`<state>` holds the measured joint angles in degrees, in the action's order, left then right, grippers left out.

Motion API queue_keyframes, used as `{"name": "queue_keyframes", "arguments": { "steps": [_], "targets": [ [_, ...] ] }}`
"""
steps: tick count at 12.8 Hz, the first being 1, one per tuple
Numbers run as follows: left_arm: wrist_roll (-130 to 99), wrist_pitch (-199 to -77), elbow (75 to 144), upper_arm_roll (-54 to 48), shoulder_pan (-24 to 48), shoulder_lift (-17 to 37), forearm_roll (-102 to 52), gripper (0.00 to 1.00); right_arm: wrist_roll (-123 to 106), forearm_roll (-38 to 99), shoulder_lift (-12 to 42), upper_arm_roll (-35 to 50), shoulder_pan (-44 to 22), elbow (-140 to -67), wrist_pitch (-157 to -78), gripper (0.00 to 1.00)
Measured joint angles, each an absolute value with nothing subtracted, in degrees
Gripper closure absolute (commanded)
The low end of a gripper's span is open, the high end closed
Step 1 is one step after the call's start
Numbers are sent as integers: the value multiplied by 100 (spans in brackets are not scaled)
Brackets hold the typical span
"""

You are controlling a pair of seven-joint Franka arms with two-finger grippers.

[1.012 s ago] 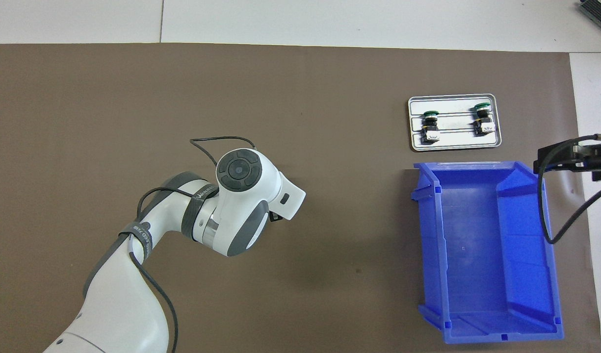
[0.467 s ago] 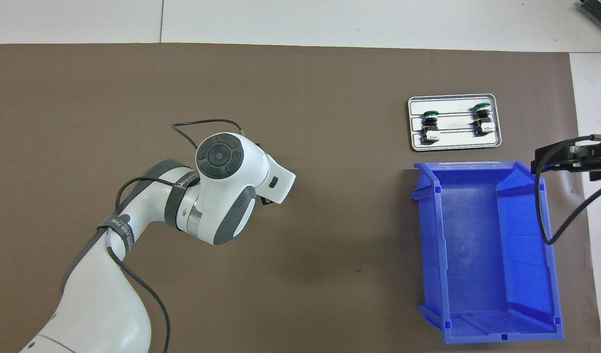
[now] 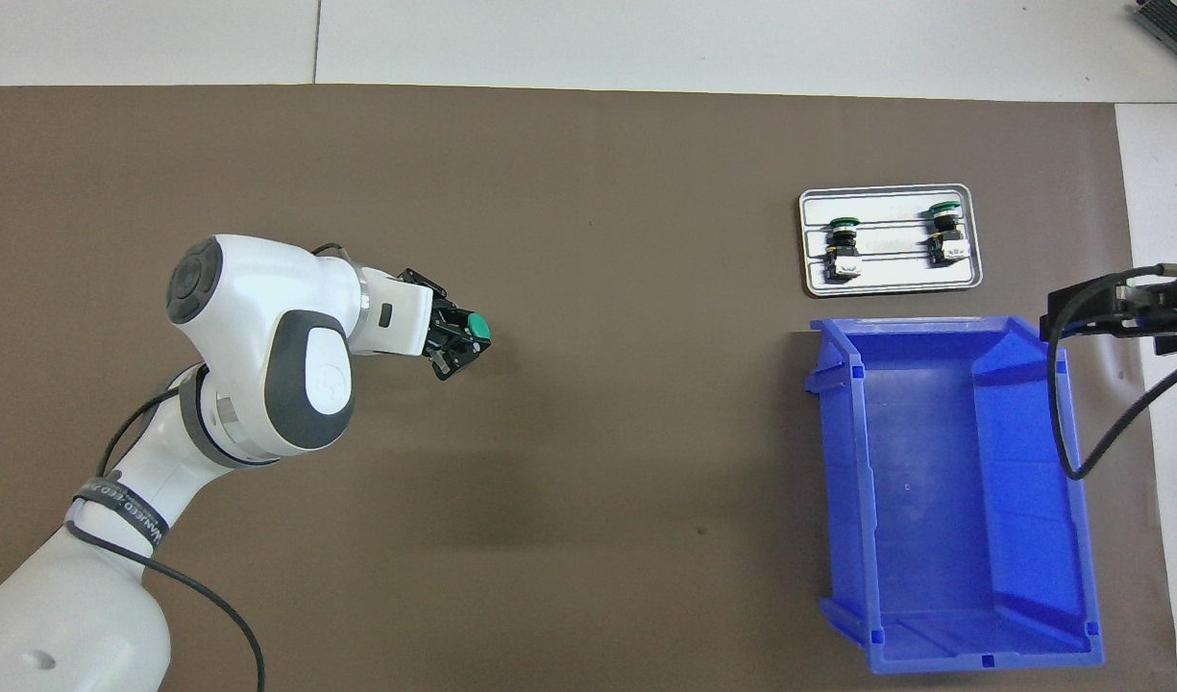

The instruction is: Place and press button with both arms

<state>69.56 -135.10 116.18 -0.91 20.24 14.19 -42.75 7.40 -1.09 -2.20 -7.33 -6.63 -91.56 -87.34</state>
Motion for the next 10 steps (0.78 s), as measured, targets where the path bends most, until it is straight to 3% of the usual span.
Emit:
{"name": "queue_keyframes", "arguments": {
  "steps": [6, 10],
  "targets": [
    [11110, -13625, 12966, -82, 1334, 844, -8604, 100, 740, -109, -220, -733, -663, -9156, -8734, 0],
    [12140, -12872, 13532, -94, 927, 504, -9568, 100, 740, -109, -220, -733, -663, -9156, -8734, 0]
  ]
}}
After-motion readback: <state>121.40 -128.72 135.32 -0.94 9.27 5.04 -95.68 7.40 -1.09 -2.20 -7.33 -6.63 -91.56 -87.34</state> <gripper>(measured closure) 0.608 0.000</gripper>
